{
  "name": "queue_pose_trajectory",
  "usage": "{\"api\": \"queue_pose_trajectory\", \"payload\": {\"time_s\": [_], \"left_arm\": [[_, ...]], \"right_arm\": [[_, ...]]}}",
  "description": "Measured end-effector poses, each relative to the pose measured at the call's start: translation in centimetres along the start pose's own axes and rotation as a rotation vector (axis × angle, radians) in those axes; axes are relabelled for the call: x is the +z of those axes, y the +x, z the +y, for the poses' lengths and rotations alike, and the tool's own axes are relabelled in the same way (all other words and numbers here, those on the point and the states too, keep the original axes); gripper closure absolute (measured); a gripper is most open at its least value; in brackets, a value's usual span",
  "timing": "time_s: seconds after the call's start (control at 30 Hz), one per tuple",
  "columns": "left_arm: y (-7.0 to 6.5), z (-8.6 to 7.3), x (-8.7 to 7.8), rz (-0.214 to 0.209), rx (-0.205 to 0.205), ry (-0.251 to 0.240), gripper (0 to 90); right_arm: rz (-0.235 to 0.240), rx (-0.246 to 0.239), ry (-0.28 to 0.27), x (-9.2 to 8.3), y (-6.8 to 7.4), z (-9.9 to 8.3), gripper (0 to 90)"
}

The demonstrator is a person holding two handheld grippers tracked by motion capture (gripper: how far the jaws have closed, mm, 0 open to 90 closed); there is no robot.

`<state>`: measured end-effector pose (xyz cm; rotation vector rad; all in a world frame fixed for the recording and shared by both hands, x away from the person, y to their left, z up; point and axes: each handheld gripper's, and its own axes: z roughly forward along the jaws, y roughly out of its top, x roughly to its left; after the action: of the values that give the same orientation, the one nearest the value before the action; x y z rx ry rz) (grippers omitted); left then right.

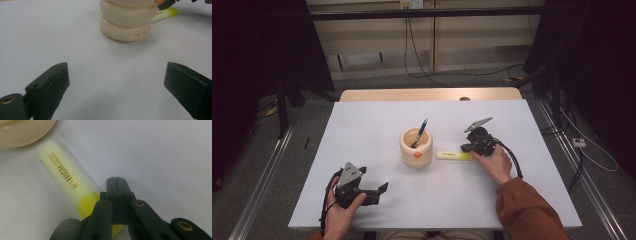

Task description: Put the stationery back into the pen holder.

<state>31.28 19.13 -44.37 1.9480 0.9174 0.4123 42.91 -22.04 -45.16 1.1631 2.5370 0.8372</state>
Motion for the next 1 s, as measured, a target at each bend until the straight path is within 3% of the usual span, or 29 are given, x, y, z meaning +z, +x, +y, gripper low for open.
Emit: {"api": "queue_pose_trajectory", "payload": {"time_s": [0.53,0.7,0.83,0.97,1.0], "left_arm": [[0.2,0.0,0.1,-0.005,-0.015,-0.002,6.2],[0.3,0.0,0.1,-0.008,-0.019,-0.006,6.2],[0.3,0.0,0.1,-0.007,-0.014,-0.005,6.2],[0.3,0.0,0.1,-0.005,-0.008,0.000,6.2],[0.3,0.0,0.1,-0.006,-0.007,0.001,6.2]], "right_arm": [[0.070,-0.010,0.049,-1.1,1.4,-0.9,90.0],[0.071,-0.003,0.009,-1.7,0.9,-0.8,85.0],[0.087,0.007,-0.048,-2.7,0.4,-0.7,69.2],[0.080,-0.003,-0.063,-3.2,0.2,-0.4,38.1],[0.085,-0.010,-0.064,-3.3,0.2,-0.4,34.3]]}}
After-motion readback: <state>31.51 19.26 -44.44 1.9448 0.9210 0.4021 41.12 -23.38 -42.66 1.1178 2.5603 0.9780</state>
